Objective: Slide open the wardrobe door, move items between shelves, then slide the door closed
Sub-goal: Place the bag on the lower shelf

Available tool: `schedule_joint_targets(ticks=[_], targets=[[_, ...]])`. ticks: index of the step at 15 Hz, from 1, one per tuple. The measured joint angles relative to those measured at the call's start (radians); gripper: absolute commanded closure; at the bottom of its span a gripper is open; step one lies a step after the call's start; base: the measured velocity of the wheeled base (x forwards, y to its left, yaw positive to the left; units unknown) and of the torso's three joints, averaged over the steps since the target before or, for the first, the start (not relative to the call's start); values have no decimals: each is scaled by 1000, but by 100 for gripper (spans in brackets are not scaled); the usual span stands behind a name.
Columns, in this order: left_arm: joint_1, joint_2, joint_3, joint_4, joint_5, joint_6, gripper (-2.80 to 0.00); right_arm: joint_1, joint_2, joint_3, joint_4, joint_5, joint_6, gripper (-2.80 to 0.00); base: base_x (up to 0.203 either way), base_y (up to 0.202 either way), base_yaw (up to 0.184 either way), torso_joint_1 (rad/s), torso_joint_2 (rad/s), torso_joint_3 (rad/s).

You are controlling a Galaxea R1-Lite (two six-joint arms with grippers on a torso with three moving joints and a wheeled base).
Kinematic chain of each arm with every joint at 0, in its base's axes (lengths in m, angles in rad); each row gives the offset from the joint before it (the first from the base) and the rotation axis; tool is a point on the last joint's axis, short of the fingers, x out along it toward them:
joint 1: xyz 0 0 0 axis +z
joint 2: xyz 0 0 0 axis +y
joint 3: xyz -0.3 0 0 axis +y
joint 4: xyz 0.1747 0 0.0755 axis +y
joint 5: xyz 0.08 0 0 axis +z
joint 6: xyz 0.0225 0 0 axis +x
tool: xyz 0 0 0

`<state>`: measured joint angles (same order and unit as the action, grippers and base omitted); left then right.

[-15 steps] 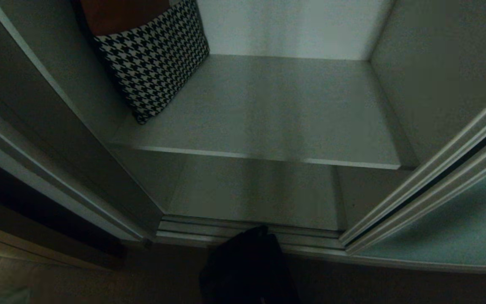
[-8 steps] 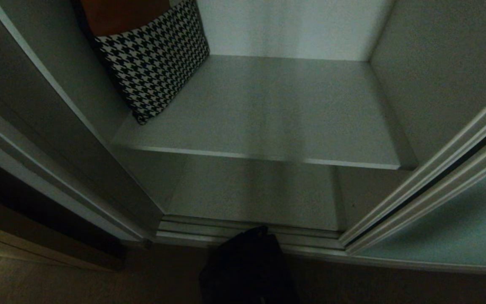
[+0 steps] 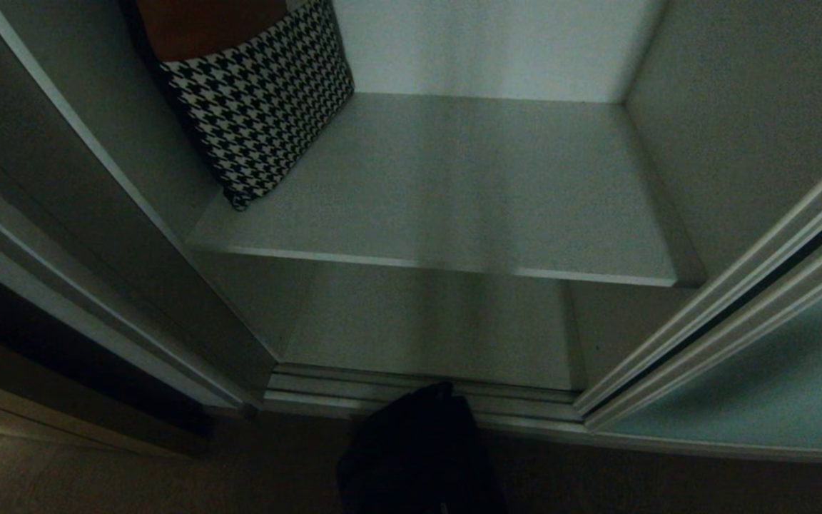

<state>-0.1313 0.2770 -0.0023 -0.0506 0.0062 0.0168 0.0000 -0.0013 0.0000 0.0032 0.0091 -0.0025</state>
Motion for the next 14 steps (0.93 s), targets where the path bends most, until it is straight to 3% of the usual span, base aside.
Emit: schedule_joint_targets(ticks=[3,7,14], targets=[[9,-1,0,3,-11,16,0,0,0,0,0,-1,0,0,0,0,0,0,0,0],[85,-21,1,8,-26,26,0,0,0,0,0,0,0,0,0,0,0,0,0,0],[139,-244,1,47,-46,75,0,0,0,0,0,0,0,0,0,0,0,0,0,0]])
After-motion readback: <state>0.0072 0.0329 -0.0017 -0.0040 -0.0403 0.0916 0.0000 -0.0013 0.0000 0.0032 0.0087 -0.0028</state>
